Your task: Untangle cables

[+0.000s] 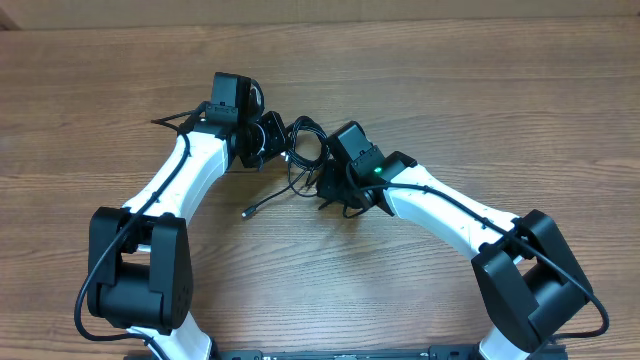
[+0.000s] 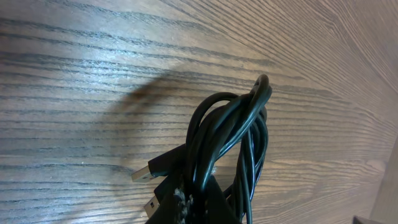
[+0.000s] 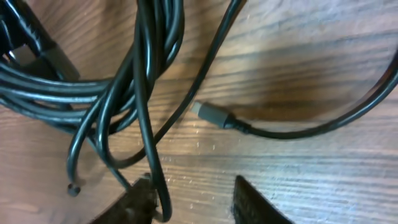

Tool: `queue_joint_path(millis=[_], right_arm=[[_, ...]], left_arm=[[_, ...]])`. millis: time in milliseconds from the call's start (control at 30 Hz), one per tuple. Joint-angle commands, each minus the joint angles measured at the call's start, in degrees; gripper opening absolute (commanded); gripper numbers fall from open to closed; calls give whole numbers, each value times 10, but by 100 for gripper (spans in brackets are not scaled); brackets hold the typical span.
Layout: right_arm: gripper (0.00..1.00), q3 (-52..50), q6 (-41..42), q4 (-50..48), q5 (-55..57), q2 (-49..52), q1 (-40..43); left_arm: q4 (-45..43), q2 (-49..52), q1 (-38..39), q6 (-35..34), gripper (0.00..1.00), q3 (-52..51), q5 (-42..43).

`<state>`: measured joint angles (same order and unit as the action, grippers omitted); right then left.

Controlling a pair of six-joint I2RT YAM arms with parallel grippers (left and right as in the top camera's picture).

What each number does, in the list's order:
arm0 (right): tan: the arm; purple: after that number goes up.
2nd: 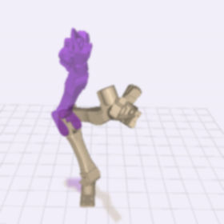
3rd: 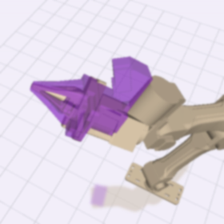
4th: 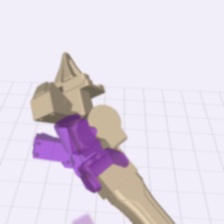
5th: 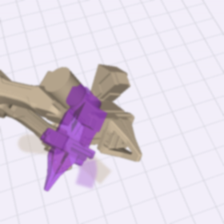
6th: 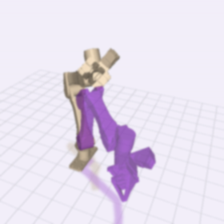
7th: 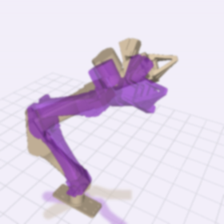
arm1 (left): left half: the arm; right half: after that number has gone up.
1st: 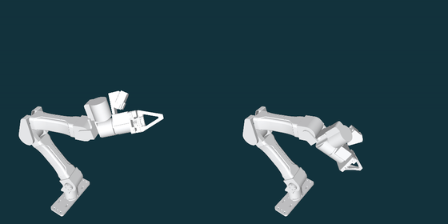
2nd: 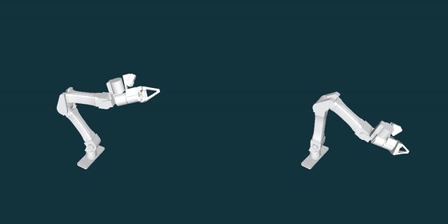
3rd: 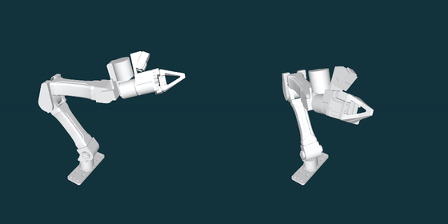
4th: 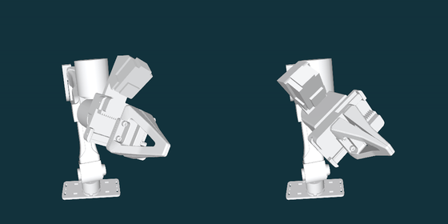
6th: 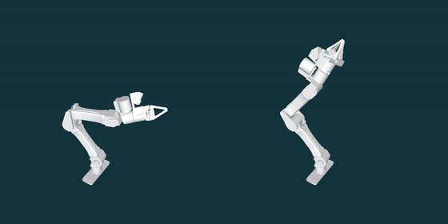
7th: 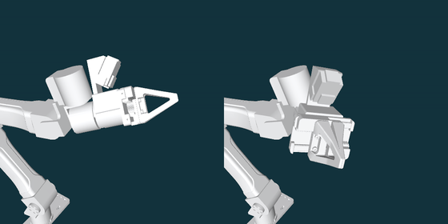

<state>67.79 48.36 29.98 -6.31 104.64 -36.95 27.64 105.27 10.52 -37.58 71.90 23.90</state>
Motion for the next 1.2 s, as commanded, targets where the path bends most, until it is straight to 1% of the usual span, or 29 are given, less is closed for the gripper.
queue_joint_path(millis=[0,33,167,233,267,300,400,433,500,567,600,633,700,767,833,867,900,933,967,1000,1033,1067,1133,1167], right_arm=[[24,-3,2,8,56,3,-1],[22,-3,0,24,75,3,1],[22,-3,-4,69,119,3,4],[24,-3,-4,99,150,3,4],[27,-3,-4,109,153,3,4],[27,-3,-4,110,153,3,4],[28,-3,-9,113,153,3,4],[28,-3,-26,113,153,3,4],[28,-3,-56,113,153,3,4],[28,0,-56,121,152,2,7],[28,5,-56,134,152,1,10],[29,16,-56,155,152,-2,15],[31,37,-61,192,139,-8,29],[32,50,-89,204,94,-15,43],[35,59,-123,202,12,-23,65],[37,60,-130,200,-14,-25,73],[56,60,-131,199,-55,-26,87],[61,60,-132,199,-72,-26,95],[66,59,-145,199,-108,-26,109],[69,58,-154,199,-125,-26,117],[70,58,-157,199,-130,-26,121],[70,57,-157,201,-129,-26,124],[71,57,-157,200,-129,-26,124],[71,57,-156,200,-129,-26,123]], left_arm=[[0,-15,4,-7,4,2,-3],[1,-15,4,-7,4,2,-3],[2,-15,4,-5,4,2,-3],[2,-15,4,0,4,2,-3],[2,-15,4,4,4,2,-5],[1,-15,4,9,4,2,-6],[-9,-15,4,80,4,2,-6],[-13,-15,4,128,4,2,-6],[-9,-15,4,196,4,2,-5],[4,-15,4,227,15,2,-5],[8,-15,4,252,14,2,-3],[9,-15,4,277,10,2,4],[5,-15,4,337,4,2,44],[4,-15,4,370,4,2,79],[2,-15,4,391,4,2,109],[2,-15,4,394,5,2,118],[3,-15,4,394,6,2,117],[3,-15,4,393,11,2,115],[3,-15,4,393,17,2,115],[2,-15,4,393,25,2,114],[2,-15,4,393,30,2,111],[3,-15,4,377,35,2,82],[5,-15,6,329,36,2,21],[8,-15,7,301,40,1,-11]])
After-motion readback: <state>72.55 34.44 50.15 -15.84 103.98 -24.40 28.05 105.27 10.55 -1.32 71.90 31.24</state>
